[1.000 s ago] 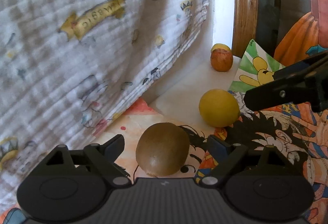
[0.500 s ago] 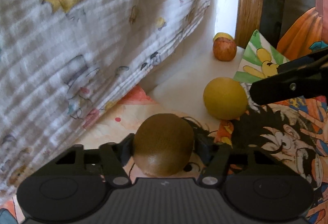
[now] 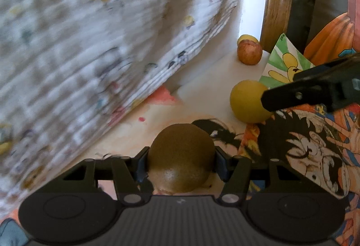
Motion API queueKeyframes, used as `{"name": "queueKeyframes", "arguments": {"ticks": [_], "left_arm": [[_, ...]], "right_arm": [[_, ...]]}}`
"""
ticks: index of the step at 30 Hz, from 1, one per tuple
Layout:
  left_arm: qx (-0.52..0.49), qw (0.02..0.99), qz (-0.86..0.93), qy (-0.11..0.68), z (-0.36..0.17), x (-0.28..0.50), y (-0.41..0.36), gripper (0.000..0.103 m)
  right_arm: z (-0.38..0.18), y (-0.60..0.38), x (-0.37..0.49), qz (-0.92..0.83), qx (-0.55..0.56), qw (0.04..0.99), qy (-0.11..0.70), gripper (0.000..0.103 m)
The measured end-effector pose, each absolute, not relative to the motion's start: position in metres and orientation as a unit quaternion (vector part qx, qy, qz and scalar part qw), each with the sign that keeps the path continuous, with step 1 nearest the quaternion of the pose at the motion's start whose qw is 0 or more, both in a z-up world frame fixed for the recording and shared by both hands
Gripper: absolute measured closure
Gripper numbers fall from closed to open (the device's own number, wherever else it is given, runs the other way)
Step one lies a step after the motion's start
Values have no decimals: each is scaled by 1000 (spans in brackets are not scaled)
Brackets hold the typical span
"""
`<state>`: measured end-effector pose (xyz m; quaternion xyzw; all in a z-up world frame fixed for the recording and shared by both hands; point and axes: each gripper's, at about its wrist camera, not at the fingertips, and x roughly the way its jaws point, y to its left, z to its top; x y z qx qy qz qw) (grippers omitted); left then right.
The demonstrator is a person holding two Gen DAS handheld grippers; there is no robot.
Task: Organize fruits
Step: 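Close the left tool on the kiwi while the right tool closes on the yellow fruit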
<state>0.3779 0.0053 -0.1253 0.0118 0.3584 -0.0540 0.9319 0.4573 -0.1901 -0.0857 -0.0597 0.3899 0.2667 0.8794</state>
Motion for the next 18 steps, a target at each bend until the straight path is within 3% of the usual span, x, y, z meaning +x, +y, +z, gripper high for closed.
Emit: {"name": "queueKeyframes", "arguments": {"ticks": [18], "left_arm": [[8,933,-31,359,-123,358,26,40]], "right_arm": [[-116,-159,486,273,-108,864,408,8]]}}
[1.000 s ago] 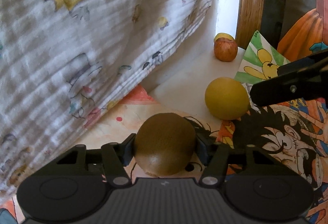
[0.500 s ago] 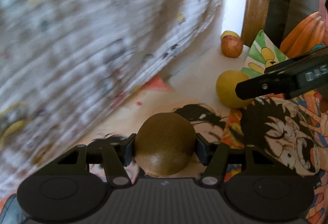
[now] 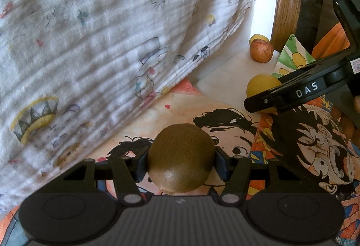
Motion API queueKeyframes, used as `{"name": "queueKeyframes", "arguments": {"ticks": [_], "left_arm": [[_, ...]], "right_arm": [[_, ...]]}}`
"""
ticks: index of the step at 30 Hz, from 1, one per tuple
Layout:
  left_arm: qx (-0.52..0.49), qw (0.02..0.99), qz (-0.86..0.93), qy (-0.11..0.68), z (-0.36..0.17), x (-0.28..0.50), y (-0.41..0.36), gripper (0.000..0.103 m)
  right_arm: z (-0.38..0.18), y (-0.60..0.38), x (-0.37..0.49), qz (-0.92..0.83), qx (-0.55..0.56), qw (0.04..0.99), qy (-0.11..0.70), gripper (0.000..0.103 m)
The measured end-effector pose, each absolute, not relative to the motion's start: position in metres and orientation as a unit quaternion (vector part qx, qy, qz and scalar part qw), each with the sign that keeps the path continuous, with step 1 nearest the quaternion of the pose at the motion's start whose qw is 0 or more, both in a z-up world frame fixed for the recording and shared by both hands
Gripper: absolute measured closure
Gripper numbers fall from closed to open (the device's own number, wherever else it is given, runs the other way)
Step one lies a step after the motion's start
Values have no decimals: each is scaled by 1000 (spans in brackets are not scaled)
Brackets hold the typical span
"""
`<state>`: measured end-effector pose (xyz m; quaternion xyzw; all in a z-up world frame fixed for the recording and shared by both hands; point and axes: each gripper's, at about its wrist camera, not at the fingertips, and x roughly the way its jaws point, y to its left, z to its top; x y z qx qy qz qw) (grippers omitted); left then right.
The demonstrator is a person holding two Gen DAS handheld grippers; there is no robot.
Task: Organize fruits
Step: 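Close the left tool on the kiwi while the right tool closes on the yellow fruit, then carry the kiwi and the yellow fruit over the metal tray with both tools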
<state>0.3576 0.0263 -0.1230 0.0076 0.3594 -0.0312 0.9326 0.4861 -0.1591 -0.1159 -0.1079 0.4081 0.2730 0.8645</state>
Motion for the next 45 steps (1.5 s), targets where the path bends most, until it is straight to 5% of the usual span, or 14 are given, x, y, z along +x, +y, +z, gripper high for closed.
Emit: {"name": "queueKeyframes", "arguments": {"ticks": [10,14,45], "left_arm": [[11,933,-32,359,-124,359,26,40],[10,933,-32,359,-124,359,26,40],[-1,951,-30,306,-56,306,12,40]], "right_arm": [[-123,-152,492,269,-119,860,417,21],[-126,-152,495,265,-122,857,424,47],[-3,-165,393,296,-128,886,332,49]]}}
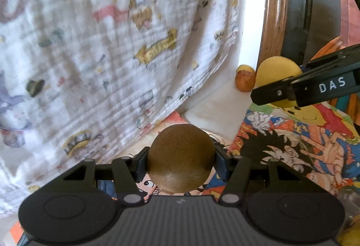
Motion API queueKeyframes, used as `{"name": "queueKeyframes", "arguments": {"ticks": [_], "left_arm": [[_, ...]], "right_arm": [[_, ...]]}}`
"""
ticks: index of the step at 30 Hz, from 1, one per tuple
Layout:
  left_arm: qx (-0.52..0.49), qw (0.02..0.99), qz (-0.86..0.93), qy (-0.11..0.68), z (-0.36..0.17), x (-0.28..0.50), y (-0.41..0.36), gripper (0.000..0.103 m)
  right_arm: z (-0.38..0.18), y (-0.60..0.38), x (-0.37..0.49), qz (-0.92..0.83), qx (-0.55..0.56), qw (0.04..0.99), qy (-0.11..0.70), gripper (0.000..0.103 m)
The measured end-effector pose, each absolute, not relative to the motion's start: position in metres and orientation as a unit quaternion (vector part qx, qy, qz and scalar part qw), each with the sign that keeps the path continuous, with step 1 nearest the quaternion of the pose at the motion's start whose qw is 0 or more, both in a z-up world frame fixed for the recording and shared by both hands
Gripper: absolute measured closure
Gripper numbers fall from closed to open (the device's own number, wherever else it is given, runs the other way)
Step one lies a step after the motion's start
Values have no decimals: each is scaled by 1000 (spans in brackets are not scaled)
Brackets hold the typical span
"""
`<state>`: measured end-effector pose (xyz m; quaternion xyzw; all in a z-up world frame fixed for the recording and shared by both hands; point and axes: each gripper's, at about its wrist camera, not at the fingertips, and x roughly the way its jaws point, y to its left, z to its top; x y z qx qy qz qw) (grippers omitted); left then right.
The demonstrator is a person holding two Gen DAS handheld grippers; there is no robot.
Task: Organize fruits
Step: 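Carry the kiwi and the yellow fruit over the metal tray with both tools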
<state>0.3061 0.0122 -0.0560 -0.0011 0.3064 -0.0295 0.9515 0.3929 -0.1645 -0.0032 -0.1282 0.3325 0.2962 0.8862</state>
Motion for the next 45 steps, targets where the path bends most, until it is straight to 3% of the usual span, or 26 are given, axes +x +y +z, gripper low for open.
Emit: {"name": "queueKeyframes", "arguments": {"ticks": [29,45], "left_arm": [[7,976,-37,213,47,148,-6,40],[18,978,-53,202,55,66,-29,40]], "right_arm": [[108,-206,199,304,-98,918,233,49],[110,-251,104,286,-77,929,220,49]]}}
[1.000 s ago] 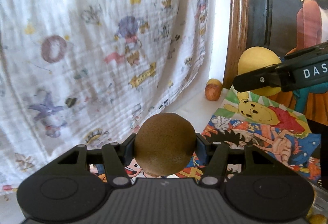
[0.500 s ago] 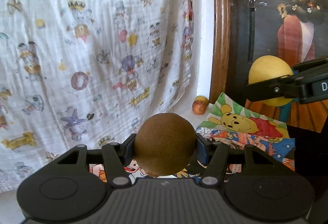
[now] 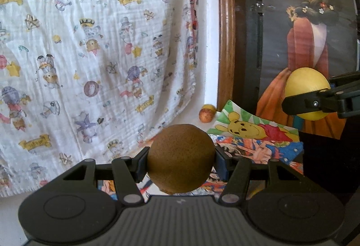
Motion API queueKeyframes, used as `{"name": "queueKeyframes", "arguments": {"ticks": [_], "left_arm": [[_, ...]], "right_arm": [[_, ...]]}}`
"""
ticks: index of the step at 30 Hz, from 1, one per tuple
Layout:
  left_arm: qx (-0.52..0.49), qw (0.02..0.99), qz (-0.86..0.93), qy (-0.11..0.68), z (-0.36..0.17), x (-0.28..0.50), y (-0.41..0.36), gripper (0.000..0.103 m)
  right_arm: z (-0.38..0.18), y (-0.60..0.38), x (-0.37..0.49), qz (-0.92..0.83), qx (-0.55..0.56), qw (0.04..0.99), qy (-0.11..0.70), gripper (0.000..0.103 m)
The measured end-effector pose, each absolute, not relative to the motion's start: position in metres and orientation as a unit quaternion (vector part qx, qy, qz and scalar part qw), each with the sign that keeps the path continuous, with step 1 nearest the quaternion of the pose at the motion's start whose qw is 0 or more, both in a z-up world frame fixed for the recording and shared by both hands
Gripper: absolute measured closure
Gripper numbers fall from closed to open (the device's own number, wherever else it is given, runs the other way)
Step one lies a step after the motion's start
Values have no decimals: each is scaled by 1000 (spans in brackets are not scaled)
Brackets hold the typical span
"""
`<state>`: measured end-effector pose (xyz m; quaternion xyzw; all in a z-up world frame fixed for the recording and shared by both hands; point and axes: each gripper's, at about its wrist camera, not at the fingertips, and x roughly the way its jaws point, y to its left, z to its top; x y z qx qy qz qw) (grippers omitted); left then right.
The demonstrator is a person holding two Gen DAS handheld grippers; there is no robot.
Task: Organize fruits
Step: 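Carry the kiwi and the yellow fruit over the metal tray with both tools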
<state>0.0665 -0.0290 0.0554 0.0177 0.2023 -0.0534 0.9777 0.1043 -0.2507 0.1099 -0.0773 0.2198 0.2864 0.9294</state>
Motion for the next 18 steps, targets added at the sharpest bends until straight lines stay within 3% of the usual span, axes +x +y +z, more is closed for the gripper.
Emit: {"name": "queueKeyframes", "arguments": {"ticks": [18], "left_arm": [[14,959,-87,270,-18,62,-56,40]], "right_arm": [[44,-309,68,232,-48,930,280,49]]}}
